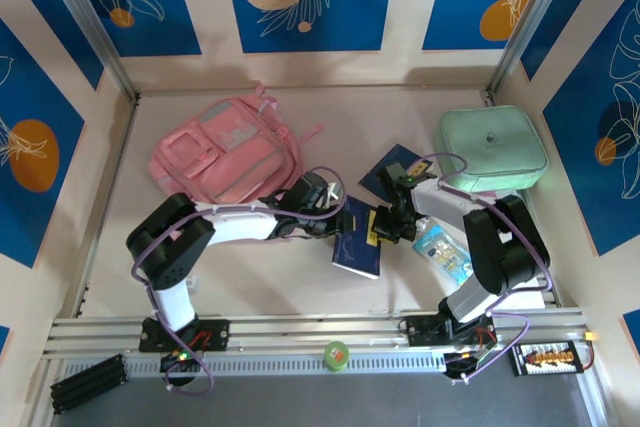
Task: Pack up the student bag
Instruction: Pick up the book from the middle-right of the table, then pass the book.
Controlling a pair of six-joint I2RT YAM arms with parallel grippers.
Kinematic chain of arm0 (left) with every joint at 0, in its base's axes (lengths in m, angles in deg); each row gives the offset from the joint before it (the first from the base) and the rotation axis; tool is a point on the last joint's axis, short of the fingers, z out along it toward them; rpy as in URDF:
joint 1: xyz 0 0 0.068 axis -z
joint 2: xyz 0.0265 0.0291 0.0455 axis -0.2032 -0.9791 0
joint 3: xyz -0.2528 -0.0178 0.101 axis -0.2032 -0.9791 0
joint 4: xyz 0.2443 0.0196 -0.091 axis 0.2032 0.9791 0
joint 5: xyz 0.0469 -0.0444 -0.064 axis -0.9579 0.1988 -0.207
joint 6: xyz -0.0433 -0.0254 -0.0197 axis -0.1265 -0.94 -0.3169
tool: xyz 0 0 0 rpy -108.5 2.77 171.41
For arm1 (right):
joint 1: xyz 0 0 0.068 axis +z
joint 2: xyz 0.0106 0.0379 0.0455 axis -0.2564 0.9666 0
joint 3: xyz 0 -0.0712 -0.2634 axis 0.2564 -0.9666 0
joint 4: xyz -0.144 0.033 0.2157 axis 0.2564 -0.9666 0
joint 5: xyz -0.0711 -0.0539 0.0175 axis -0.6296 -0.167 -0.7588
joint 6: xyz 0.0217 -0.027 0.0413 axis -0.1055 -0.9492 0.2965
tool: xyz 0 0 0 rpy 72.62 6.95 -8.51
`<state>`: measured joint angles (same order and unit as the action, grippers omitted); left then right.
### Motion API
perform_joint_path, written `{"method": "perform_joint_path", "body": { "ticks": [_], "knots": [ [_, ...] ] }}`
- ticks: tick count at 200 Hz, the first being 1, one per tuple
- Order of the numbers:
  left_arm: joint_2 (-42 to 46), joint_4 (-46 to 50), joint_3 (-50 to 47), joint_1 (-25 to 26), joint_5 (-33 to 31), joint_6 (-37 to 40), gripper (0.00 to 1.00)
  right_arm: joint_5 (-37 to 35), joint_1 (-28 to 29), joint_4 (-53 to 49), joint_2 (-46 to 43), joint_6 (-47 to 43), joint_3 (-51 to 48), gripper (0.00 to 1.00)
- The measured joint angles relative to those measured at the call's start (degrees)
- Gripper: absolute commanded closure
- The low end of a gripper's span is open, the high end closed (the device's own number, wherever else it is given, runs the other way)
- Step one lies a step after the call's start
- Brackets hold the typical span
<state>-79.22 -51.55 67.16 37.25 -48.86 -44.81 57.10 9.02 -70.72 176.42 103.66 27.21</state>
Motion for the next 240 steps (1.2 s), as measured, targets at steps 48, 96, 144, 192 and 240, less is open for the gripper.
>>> {"method": "perform_joint_path", "body": {
  "ticks": [48, 96, 144, 192, 240],
  "knots": [
    [3.56, 2.29, -0.11, -0.70, -1.81, 1.88, 1.00, 1.49, -1.64, 4.90, -9.94, -0.28, -2.86, 0.74],
    [9.70, 6.91, 0.37, -3.48, -5.68, 3.41, 1.00, 9.51, -8.09, 15.45, -21.20, 0.15, -7.63, 0.43],
    [16.41, 7.13, 2.40, -9.51, -12.11, 2.27, 1.00, 24.74, -12.35, 31.74, -21.92, 8.39, -9.11, 0.24],
    [19.02, -1.27, 2.40, -12.90, -19.63, -5.25, 1.00, 34.58, -10.71, 53.53, -16.90, 24.00, -10.01, 0.07],
    [19.19, -7.48, 2.40, -13.09, -25.68, -10.95, 1.00, 36.24, -5.88, 67.78, -10.99, 35.95, -8.52, 0.03]
  ]
}}
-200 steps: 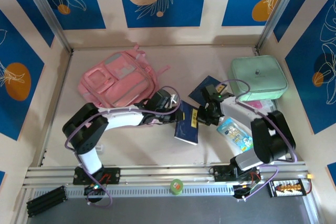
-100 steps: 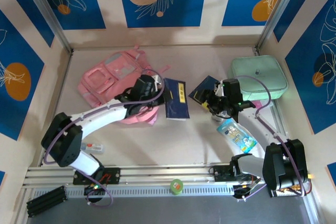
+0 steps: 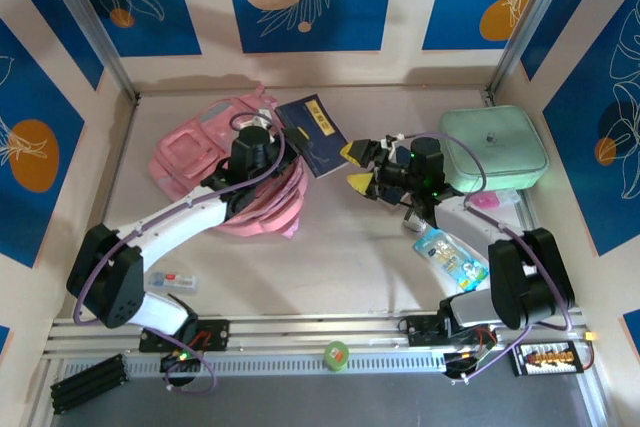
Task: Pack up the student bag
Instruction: Pass the book.
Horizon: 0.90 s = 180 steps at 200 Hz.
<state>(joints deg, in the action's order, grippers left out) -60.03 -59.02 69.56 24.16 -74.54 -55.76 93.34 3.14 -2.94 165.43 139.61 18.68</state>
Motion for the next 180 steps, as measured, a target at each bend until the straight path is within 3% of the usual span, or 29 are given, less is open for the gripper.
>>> {"method": "perform_joint_path", "body": {
  "ticks": [49, 90, 123, 180],
  "knots": [
    [0.35, -7.13, -2.36, 0.02, -4.72, -6.93, 1.00, -1.70, 4.17, 14.91, 9.11, 12.98, 4.50, 0.07],
    [0.66, -8.13, -2.73, 0.02, -7.30, -10.80, 1.00, -3.85, 7.43, 16.26, 11.39, 16.90, 9.03, 0.13],
    [1.81, -8.13, -2.86, 0.02, -9.11, -11.41, 1.00, -6.05, 8.46, 16.98, 11.37, 18.01, 9.64, 0.36],
    [3.13, -8.17, -4.63, 0.42, -10.47, -11.65, 1.00, -8.83, 7.76, 18.56, 11.04, 18.27, 8.28, 0.51]
  ]
}}
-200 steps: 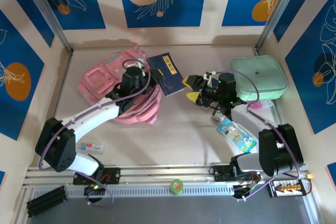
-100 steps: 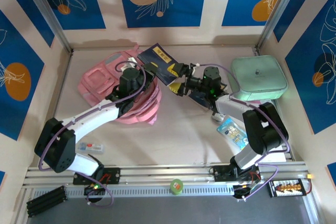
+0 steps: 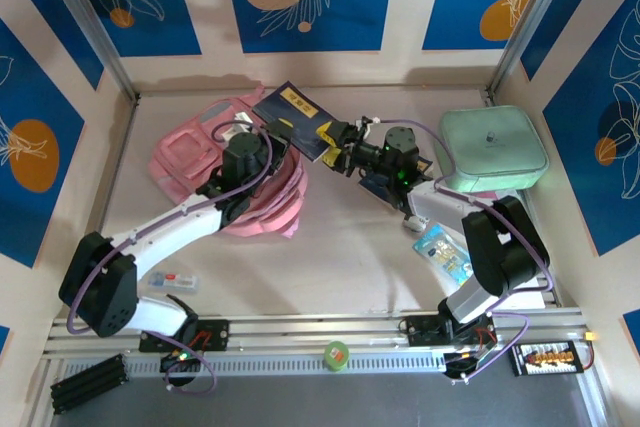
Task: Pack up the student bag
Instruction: Pass the book.
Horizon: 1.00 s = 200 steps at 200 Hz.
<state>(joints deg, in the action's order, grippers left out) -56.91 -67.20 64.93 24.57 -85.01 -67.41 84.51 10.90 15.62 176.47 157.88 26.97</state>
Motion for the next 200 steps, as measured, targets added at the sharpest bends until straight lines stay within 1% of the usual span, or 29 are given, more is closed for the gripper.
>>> {"method": "perform_joint_path", "body": {
  "ticks": [22, 45, 52, 59, 75, 85, 91, 101, 116, 128, 131, 141, 144, 153, 161, 181, 200],
  "knots": [
    [0.28, -0.02, -0.61, 0.15, -0.20, -0.42, 1.00, -0.63, -0.68, 0.00, -0.59, -0.68, -0.79, 0.64],
    [0.87, 0.04, -0.74, 0.26, -0.33, -0.46, 1.00, -0.90, -1.22, 0.04, -1.20, -1.11, -1.79, 0.87],
    [1.07, 0.02, -0.76, 0.26, -0.31, -0.42, 1.00, -0.90, -1.36, 0.00, -1.42, -1.51, -1.95, 0.90],
    [1.22, 0.04, -0.79, 0.35, -0.33, -0.42, 0.94, -0.83, -1.44, -0.28, -1.77, -1.86, -2.01, 0.93],
    [1.25, 0.04, -0.85, 0.44, -0.26, -0.39, 0.75, -0.98, -1.51, -1.42, -2.89, -3.43, -2.01, 0.94],
    [1.27, 0.04, -0.96, 0.59, -0.28, -0.02, 0.58, -1.25, -1.57, -2.60, -3.69, -4.44, -2.03, 0.95],
    [1.40, 0.37, -1.16, 0.59, -0.28, 0.59, 0.50, -1.38, -1.66, -3.43, -4.24, -5.14, -2.05, 0.96],
    [1.79, 1.33, -1.53, 0.59, -0.35, 0.96, 0.40, -1.79, -1.86, -4.81, -5.27, -6.36, -2.36, 0.96],
    [2.99, 4.72, -1.92, 0.59, -0.35, 4.04, 0.26, -2.21, -2.64, -7.39, -7.08, -8.37, -3.34, 0.97],
    [4.42, 8.59, -2.01, 0.57, -0.35, 6.12, 0.19, -2.56, -3.45, -9.46, -8.48, -9.81, -4.22, 0.97],
    [4.98, 10.12, -2.01, 0.57, -0.28, 7.96, 0.17, -2.71, -3.78, -10.27, -8.94, -10.45, -4.42, 0.97],
    [6.43, 13.70, -1.97, 0.57, -0.37, 10.58, 0.10, -3.06, -4.61, -12.31, -10.12, -11.91, -4.98, 0.97],
    [7.06, 15.52, -1.90, 0.57, -0.33, 12.66, 0.09, -3.26, -4.92, -13.03, -10.51, -12.52, -5.14, 0.97],
    [8.31, 19.93, -1.40, 0.57, -0.35, 15.45, 0.06, -3.65, -5.70, -15.19, -11.63, -13.97, -5.46, 0.97],
    [9.11, 23.78, -0.66, 0.57, -0.37, 18.56, 0.00, -4.11, -6.34, -17.44, -12.63, -15.52, -5.55, 0.97],
    [10.03, 33.16, 2.14, 0.57, -1.22, 27.34, 0.00, -6.03, -7.56, -23.23, -15.45, -19.78, -5.55, 0.97],
    [10.47, 39.19, 3.78, 0.33, -2.27, 35.56, 0.00, -7.74, -8.13, -27.61, -18.01, -23.10, -5.55, 0.97]
  ]
}}
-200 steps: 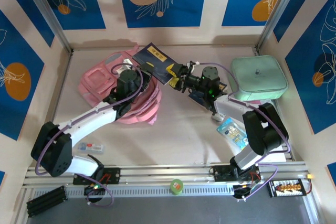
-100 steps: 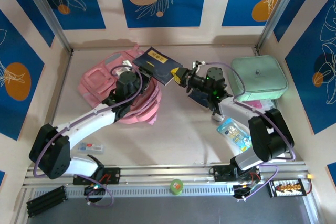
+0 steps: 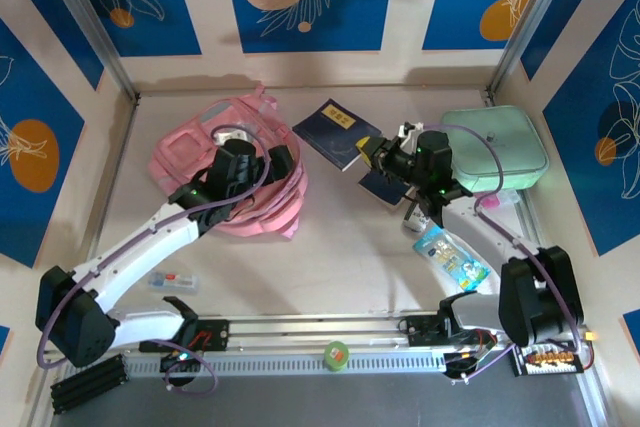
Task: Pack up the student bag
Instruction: Pass the book, then open the student bag at the center of the table.
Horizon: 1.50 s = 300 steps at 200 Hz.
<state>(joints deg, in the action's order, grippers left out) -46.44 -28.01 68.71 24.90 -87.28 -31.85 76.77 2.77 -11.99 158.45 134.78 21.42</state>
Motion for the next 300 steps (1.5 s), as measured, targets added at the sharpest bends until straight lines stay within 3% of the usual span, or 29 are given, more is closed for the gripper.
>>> {"method": "perform_joint_path", "body": {
  "ticks": [53, 74, 124, 165, 216, 254, 300],
  "knots": [
    [-4.81, 10.80, 3.89, -3.28, 2.21, 19.63, 0.01, -2.14, -0.66, -6.38, -3.61, -4.59, 0.00, 0.96],
    [-9.16, 14.73, 6.47, -4.72, 2.56, 24.30, 0.09, -2.29, -0.90, -7.63, -3.65, -5.03, 0.00, 0.96],
    [-18.95, 23.39, 14.49, -7.26, 3.82, 33.68, 0.16, -2.34, -0.90, -9.31, -3.65, -5.25, 0.00, 0.96],
    [-26.97, 28.65, 21.64, -7.26, 4.42, 40.50, 0.31, -2.32, -0.90, -9.53, -3.65, -5.25, 0.00, 0.96],
    [-37.00, 30.21, 26.47, -7.26, -0.13, 43.78, 0.50, -2.32, -0.90, -10.25, -3.65, -5.27, -0.22, 0.96],
    [-38.03, 30.32, 27.12, -7.19, -1.68, 44.26, 0.78, -2.32, -1.16, -10.67, -4.09, -5.42, -0.22, 0.96],
    [-36.85, 30.99, 28.55, -7.15, -2.78, 45.07, 0.93, -4.31, -1.62, -14.29, -6.91, -7.91, -0.22, 0.96]
  ]
}}
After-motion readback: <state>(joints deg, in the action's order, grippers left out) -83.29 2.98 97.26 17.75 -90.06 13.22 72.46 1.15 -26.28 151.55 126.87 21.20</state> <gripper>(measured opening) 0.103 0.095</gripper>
